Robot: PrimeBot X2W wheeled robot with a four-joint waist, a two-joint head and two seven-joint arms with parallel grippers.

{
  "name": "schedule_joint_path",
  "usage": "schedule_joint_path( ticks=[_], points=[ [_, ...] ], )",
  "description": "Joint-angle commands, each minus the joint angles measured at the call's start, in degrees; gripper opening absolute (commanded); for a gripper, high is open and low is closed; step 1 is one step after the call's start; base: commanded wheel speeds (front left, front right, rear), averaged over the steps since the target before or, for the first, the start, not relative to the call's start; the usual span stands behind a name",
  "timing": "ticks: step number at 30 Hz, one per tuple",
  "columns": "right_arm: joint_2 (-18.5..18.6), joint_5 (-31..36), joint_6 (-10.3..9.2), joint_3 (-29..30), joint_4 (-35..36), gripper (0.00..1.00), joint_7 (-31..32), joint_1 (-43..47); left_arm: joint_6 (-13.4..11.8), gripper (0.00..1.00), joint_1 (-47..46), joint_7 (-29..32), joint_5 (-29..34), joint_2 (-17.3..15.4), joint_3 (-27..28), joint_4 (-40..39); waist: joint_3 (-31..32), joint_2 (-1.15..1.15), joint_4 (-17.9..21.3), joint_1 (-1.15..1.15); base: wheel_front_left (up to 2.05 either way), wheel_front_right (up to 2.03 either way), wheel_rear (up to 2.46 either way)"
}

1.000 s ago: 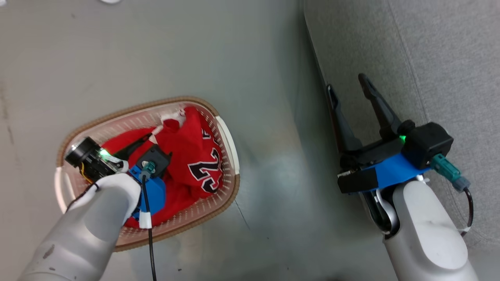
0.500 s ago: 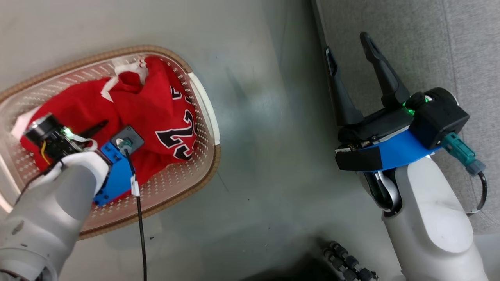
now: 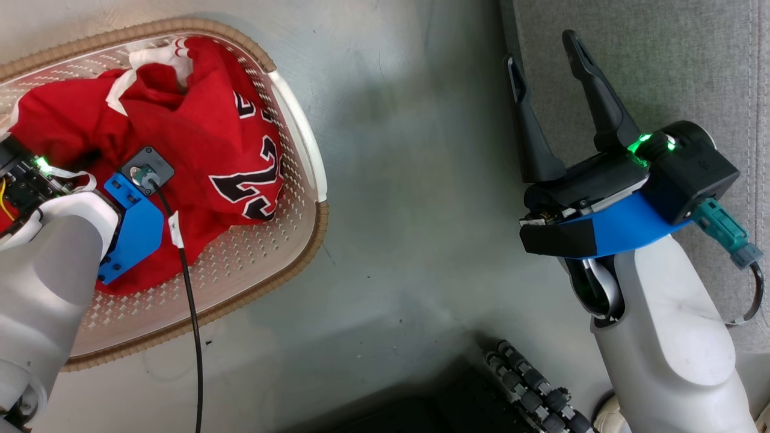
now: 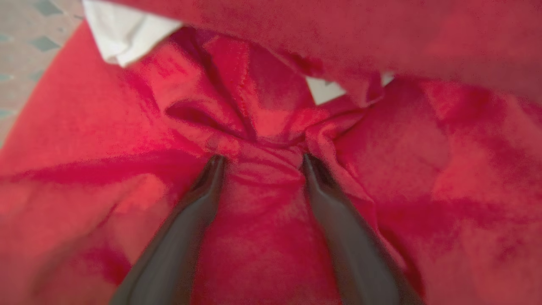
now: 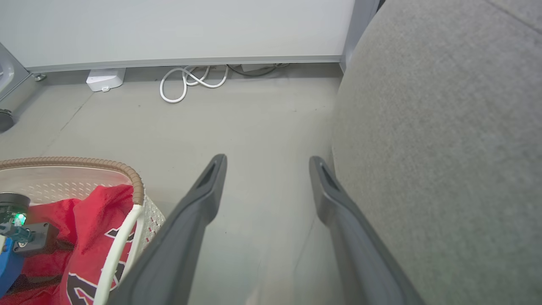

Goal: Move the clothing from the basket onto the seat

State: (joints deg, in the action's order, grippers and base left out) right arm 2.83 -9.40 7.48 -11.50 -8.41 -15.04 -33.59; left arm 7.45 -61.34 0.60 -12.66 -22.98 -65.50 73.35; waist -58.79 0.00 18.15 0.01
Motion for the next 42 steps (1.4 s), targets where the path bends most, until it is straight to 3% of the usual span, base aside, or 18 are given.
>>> schedule_joint_path(
  ticks=[1, 3, 4, 5, 7, 8, 16, 23, 42],
  points=[
    [0.1, 0.0, 0.02, 0.2, 0.3, 1.00, -0.2, -0.3, 0.0, 1.00, -0.9, 0.9, -0.4, -0.3, -0.3, 0.2, -0.4, 0.00, 0.1, -0.01, 0.00, 0.00, 0.00],
    [0.1, 0.0, 0.02, 0.2, 0.4, 1.00, -0.2, -0.4, 0.0, 1.00, -1.3, 1.6, -0.8, -0.2, -0.7, 0.3, -0.8, 0.00, 0.0, -0.01, 0.00, 0.00, 0.00],
    [0.1, 0.0, 0.02, 0.3, 0.4, 1.00, -0.2, -0.5, 0.0, 0.95, -1.4, 2.0, -0.9, -0.1, -0.9, 0.3, -0.9, 0.00, 0.0, -0.01, 0.00, 0.00, 0.00],
    [0.1, 0.0, 0.02, 0.2, 0.4, 1.00, -0.2, -0.6, 0.0, 0.63, -1.3, 2.5, -1.0, -0.1, -1.0, 0.4, -1.0, 0.00, 0.0, -0.01, 0.00, 0.00, 0.00],
    [0.1, 0.0, 0.02, 0.2, 0.5, 1.00, -0.2, -0.8, 0.0, 0.10, -1.4, 3.1, -1.3, 0.1, -1.3, 0.5, -1.1, 0.00, 0.1, -0.01, 0.00, 0.00, 0.00],
    [0.1, 0.0, 0.03, 0.1, 0.5, 1.00, -0.2, -0.8, 0.0, 0.00, -1.6, 3.5, -1.4, 0.3, -1.3, 0.5, -1.1, 0.00, 0.1, -0.01, 0.00, 0.00, 0.00],
    [0.1, 0.9, 0.02, 0.6, -0.4, 1.00, -0.2, -1.1, -0.4, 0.00, -1.5, 4.4, -2.6, 3.3, -1.6, 0.4, 0.1, 0.00, -0.5, -0.01, 0.00, 0.00, 0.00],
    [0.1, 2.3, 0.02, 1.5, -1.3, 1.00, -0.2, 0.1, -0.8, 0.00, 1.5, 1.0, -4.3, 5.1, -1.1, 0.5, 3.8, 0.00, -2.3, -0.01, 0.00, 0.00, 0.00],
    [0.7, 6.9, 0.02, 3.8, -6.2, 1.00, -0.2, 6.5, -0.2, 0.00, 9.7, -11.3, -10.8, 13.6, 1.4, 0.2, 22.7, 0.00, -9.9, -0.01, 0.00, 0.00, 0.00]
  ],
)
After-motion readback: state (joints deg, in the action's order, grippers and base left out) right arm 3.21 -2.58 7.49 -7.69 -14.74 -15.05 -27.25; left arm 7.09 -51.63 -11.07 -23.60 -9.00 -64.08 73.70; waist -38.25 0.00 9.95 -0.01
